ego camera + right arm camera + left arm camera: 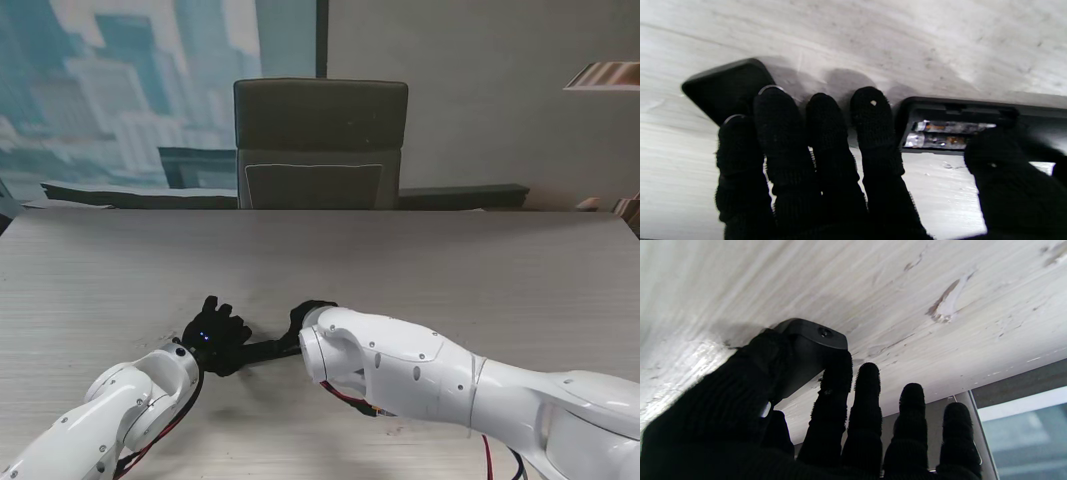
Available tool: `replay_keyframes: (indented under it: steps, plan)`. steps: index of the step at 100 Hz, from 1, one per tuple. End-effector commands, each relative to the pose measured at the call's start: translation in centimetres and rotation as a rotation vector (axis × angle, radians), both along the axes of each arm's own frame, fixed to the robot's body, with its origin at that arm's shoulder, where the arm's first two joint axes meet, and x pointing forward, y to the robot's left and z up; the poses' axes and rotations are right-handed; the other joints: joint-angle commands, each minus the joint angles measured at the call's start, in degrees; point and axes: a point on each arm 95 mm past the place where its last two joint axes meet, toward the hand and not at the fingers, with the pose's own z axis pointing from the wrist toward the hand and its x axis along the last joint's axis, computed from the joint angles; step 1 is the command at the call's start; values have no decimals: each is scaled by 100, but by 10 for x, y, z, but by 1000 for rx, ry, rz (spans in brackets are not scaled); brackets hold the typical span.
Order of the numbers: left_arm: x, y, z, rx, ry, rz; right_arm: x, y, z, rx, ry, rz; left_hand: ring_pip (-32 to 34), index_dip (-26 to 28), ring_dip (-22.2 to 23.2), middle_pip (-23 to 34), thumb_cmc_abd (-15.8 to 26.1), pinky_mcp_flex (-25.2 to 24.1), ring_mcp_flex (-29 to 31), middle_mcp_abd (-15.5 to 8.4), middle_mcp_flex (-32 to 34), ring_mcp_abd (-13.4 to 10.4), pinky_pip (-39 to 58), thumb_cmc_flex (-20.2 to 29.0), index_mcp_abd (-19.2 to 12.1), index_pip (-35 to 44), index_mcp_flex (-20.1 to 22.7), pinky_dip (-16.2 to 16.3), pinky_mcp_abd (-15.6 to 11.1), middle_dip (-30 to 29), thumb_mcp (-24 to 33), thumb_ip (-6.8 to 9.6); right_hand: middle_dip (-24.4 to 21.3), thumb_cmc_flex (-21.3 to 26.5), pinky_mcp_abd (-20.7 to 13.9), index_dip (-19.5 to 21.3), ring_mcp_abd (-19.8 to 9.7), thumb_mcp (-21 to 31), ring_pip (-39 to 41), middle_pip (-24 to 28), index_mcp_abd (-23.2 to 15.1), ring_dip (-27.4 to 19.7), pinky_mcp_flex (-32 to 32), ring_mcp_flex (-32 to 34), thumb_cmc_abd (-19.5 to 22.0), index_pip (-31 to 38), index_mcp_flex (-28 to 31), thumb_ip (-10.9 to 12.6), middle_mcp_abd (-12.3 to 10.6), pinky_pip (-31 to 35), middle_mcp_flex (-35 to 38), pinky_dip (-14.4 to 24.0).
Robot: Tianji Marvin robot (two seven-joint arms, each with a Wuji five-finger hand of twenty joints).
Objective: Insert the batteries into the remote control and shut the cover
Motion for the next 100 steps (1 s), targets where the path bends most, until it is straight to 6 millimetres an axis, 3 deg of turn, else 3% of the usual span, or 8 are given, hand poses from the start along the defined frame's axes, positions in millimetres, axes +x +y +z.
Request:
replay_keyframes:
  steps: [1, 26, 42, 48, 51, 54, 81, 100]
  plan:
    - [-8, 4, -14, 27, 52, 5, -13, -21, -36, -77, 71, -37, -17, 244, -62, -10, 210, -40, 5, -48, -57, -12, 43, 692, -1059, 651, 592, -93, 71, 49, 431, 384, -56, 1551, 287, -105, -46, 1442, 56, -42, -123, -74, 141, 272, -145, -191, -1, 1172, -31, 69, 196, -46]
    - [-8, 4, -14, 28, 54, 5, -13, -20, -38, -88, 68, -44, -14, 245, -61, -12, 211, -38, 7, -34, -61, -12, 46, 692, -1045, 654, 598, -92, 75, 47, 432, 386, 39, 1552, 280, 37, -56, 1423, 265, 115, -45, -45, 124, 258, -162, -258, 7, 1235, 43, 196, 148, -72]
    - [-8, 4, -14, 26, 53, 6, -14, -21, -38, -82, 43, -50, -13, 245, -61, -11, 212, -36, 8, -36, -58, -15, 48, 688, -1053, 656, 599, -92, 74, 48, 432, 386, 106, 1388, 307, 40, -53, 1551, 446, 274, -55, -9, 156, 296, -399, -224, 57, 1251, 95, 298, 173, -46]
    - [-8, 3, -14, 26, 52, 5, -14, -20, -38, -74, 34, -50, -13, 244, -61, -12, 210, -41, 12, -37, -61, -15, 46, 688, -1060, 655, 599, -92, 74, 47, 434, 387, 124, 1004, 331, 71, -60, 1742, 513, 313, -133, -11, 179, 316, -505, -177, 136, 1329, 76, 321, 205, -41]
    - [-8, 3, -14, 26, 53, 4, -14, -20, -37, -71, 31, -48, -16, 243, -62, -11, 210, -41, 7, -36, -58, -12, 45, 687, -1050, 654, 596, -93, 74, 48, 434, 387, 134, 672, 332, 578, -50, 1683, 526, 316, -119, -16, 163, 299, -417, -370, 197, 1512, 86, 317, 195, -39]
    - [-8, 3, -14, 26, 53, 4, -14, -21, -37, -69, 30, -46, -16, 243, -62, -10, 210, -39, 5, -36, -58, -14, 46, 689, -1051, 654, 597, -92, 75, 48, 435, 387, 135, 427, 328, 703, -51, 1589, 532, 312, -113, -14, 135, 284, -396, -424, 197, 1520, 93, 311, 181, -39]
    - [-8, 3, -14, 27, 51, 3, -13, -20, -34, -29, 20, -51, -16, 245, -63, -10, 208, -39, 11, -44, -57, -12, 47, 692, -1051, 656, 596, -92, 75, 48, 433, 386, 153, -1069, 373, 750, 76, 625, 542, 292, -10, 44, -106, 86, 178, -512, 119, 1376, 209, 293, 47, 26]
    - [-8, 3, -14, 28, 51, 3, -13, -20, -33, -13, 19, -57, -20, 243, -64, -11, 210, -37, 6, -37, -59, -15, 47, 694, -1054, 653, 590, -92, 77, 48, 431, 383, 164, -1350, 383, 765, 105, 146, 554, 301, 20, 87, -168, 30, 456, -541, 90, 1349, 248, 290, -3, 87]
